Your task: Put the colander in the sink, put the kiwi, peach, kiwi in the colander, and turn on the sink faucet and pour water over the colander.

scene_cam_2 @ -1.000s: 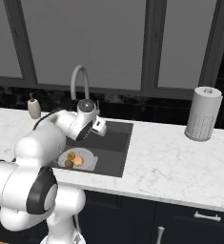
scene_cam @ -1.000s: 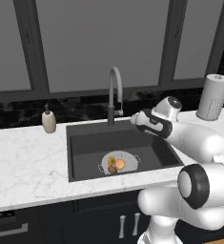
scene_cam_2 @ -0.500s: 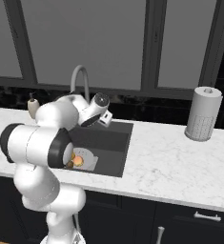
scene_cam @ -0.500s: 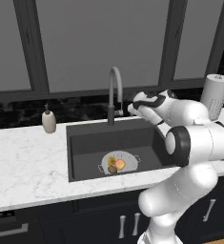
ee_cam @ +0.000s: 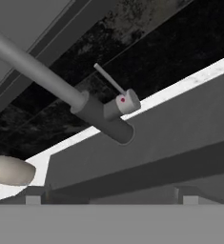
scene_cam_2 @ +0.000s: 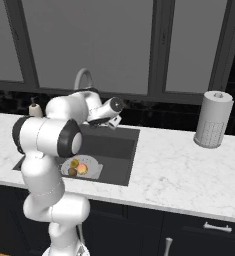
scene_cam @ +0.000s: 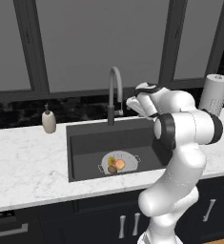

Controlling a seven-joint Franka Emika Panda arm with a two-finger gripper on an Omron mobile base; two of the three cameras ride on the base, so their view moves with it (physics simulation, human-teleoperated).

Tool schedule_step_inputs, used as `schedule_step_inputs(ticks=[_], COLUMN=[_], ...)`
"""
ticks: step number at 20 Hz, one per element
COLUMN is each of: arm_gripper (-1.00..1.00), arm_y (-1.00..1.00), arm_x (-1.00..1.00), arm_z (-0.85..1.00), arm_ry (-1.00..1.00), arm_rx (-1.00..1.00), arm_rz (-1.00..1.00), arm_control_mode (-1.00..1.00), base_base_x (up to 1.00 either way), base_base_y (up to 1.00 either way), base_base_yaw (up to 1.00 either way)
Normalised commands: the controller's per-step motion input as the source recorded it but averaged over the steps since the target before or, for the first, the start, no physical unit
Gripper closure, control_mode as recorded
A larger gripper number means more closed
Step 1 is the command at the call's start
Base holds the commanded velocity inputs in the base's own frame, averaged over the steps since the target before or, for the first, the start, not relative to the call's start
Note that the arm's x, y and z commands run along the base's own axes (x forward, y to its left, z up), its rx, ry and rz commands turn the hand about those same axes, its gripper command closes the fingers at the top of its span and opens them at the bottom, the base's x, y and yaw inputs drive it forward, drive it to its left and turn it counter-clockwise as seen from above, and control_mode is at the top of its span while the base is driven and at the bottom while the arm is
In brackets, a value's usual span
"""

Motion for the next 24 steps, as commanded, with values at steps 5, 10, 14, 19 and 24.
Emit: schedule_step_inputs(ticks=[5, 10, 14, 19, 24], arm_gripper=[-1.0, -1.0, -1.0, -1.0, -1.0], arm_y=[0.13, 0.13, 0.01, 0.01, 0.1], arm_x=[0.52, 0.53, 0.53, 0.38, 0.28], arm_z=[0.02, 0.0, 0.0, -0.06, -0.17], arm_ry=[-0.01, 0.0, 0.0, 0.0, 0.0], arm_rx=[0.08, 0.02, 0.01, 0.0, 0.0], arm_rz=[0.0, 0.0, 0.0, 0.0, 0.0], arm_control_mode=[-1.0, -1.0, -1.0, -1.0, -1.0], base_base_x=[0.0, 0.0, 0.0, 0.0, 0.0], base_base_y=[0.0, 0.0, 0.0, 0.0, 0.0], base_base_yaw=[0.0, 0.0, 0.0, 0.0, 0.0])
